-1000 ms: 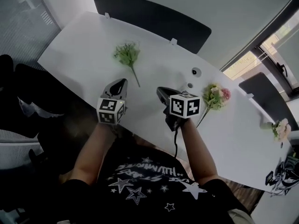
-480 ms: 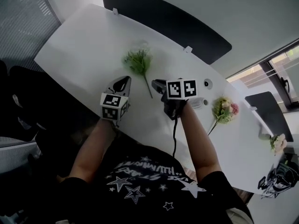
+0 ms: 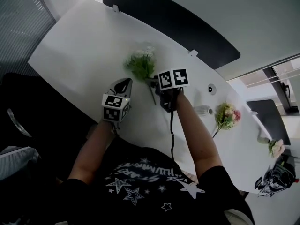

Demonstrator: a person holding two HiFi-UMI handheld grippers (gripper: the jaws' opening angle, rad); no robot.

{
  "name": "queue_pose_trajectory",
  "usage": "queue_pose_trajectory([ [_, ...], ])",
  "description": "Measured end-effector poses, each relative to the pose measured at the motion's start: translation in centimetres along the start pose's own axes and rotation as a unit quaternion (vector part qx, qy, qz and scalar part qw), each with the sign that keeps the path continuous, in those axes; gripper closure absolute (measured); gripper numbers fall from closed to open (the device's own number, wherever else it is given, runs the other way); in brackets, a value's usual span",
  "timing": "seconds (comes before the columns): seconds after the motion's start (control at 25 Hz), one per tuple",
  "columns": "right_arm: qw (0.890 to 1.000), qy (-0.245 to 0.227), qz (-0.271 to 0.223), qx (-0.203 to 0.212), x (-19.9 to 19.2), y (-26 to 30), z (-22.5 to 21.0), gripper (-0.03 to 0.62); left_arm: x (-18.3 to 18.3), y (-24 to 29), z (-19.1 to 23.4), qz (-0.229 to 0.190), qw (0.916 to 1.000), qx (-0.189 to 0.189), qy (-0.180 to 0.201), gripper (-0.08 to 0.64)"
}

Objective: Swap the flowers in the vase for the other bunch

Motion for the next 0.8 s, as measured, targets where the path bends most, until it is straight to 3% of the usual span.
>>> queue_pose_trajectory([
  [0.24,0.998,-0.019,0.05,-0.017,0.0,2.8,-1.1,0.411,-0.4,1.0,1.5,0.007,0.9999,0.005,-0.014,0.554],
  [0.56,0.995,-0.046,0.089,-0.007,0.0,4.3,-0.9,0.428,-1.2,1.5,2.1,0.014,0.9989,0.015,-0.042,0.554],
  [0.8,0.992,-0.054,0.108,-0.022,0.0,4.7,-1.4,0.476,-1.7,1.4,2.0,0.019,0.9986,0.01,-0.049,0.554],
])
Point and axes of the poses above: the fingertips, and each gripper's own axes: y forward along the fingers, z to its left, x out of its top, the point moved 1 cm from there along -y, backward along the fingers, and after that the axes turned 4 degrees about -z, right-handed, at the moved point
